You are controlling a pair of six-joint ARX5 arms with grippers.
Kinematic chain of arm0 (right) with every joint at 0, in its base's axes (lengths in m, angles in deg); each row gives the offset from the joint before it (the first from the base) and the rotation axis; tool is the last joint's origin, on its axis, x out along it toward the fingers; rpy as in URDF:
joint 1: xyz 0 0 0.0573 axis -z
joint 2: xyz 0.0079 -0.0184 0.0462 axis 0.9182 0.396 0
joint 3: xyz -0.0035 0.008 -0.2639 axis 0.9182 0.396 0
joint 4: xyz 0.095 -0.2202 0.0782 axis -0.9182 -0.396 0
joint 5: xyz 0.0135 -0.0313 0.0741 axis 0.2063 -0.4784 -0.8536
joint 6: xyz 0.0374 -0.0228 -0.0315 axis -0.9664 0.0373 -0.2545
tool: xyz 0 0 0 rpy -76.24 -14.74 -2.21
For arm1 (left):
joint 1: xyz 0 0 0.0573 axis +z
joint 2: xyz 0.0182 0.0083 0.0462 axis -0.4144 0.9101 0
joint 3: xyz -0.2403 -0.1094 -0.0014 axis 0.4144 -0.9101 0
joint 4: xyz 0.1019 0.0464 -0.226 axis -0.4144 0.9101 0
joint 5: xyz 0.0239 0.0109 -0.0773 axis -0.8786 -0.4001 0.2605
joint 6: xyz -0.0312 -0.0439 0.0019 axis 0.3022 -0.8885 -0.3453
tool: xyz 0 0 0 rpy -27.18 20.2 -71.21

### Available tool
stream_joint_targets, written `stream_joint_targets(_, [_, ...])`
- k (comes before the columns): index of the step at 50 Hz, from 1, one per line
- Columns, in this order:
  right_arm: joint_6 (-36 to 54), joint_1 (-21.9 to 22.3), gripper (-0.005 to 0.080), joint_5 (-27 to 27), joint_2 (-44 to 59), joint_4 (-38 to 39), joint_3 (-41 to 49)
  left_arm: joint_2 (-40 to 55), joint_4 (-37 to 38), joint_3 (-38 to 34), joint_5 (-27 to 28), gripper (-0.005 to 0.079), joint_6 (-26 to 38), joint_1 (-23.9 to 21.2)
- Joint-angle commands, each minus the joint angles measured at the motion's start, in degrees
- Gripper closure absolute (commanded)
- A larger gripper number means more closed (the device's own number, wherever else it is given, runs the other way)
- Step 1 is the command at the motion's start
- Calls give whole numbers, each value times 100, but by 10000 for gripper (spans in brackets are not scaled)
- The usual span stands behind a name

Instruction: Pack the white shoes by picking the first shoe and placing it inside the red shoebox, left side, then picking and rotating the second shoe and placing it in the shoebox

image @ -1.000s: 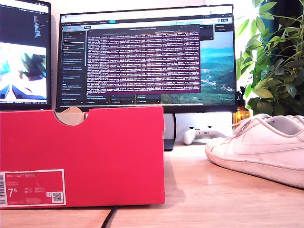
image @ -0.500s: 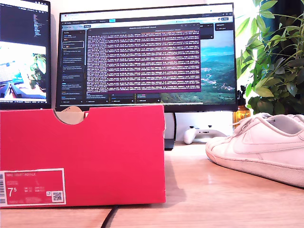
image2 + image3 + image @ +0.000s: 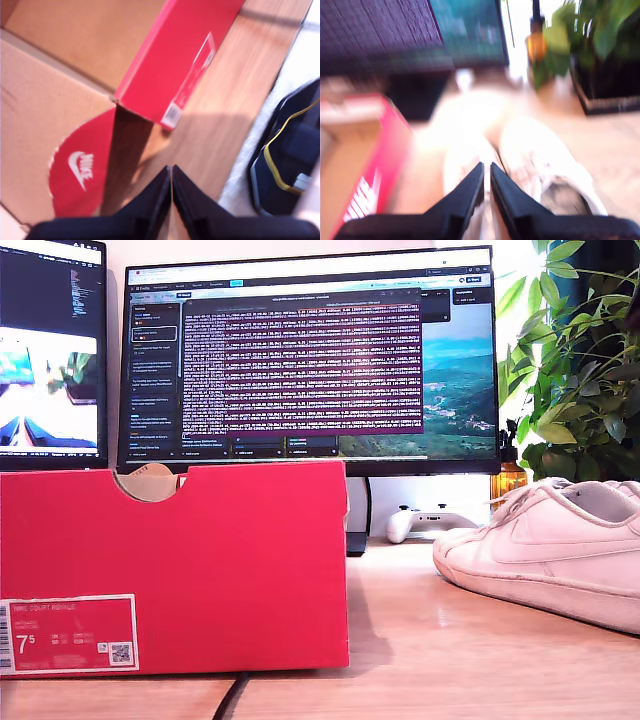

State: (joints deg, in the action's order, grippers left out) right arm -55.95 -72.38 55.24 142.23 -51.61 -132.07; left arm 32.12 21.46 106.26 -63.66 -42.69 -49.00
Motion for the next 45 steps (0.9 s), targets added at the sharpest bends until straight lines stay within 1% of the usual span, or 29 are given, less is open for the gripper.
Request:
stream_joint_targets(1, [120,-28,765,-26,188,-225,-221,160,-166,85,-96,762,20,-46])
stream_joint_targets(9, [448,-63,764,-74,673,-876,-645,634,-553,85,-479,762,20,-68])
stream_joint_targets(14, [520,-66,764,-79,894,-1233,-802,885,-796,85,-483,762,20,-68])
stream_joint_targets(23, [529,-195,763,-162,1200,-1436,-822,1309,-1209,85,-479,762,20,-68])
stream_joint_targets(29, [730,-313,697,-205,1471,-1545,-822,1523,-1419,85,-433,762,20,-68])
stream_joint_targets(34, [828,-483,620,-214,1709,-1626,-822,1655,-1563,85,-415,762,17,-70])
stream_joint_targets(39, [1023,-632,541,-208,1910,-1663,-822,1683,-1578,85,-273,762,15,-70])
stream_joint_targets(42, [1084,-704,514,-205,2020,-1670,-822,1683,-1578,85,-195,762,15,-70])
stream_joint_targets(45, [1088,-767,504,-203,2122,-1716,-822,1683,-1578,85,-140,762,13,-70])
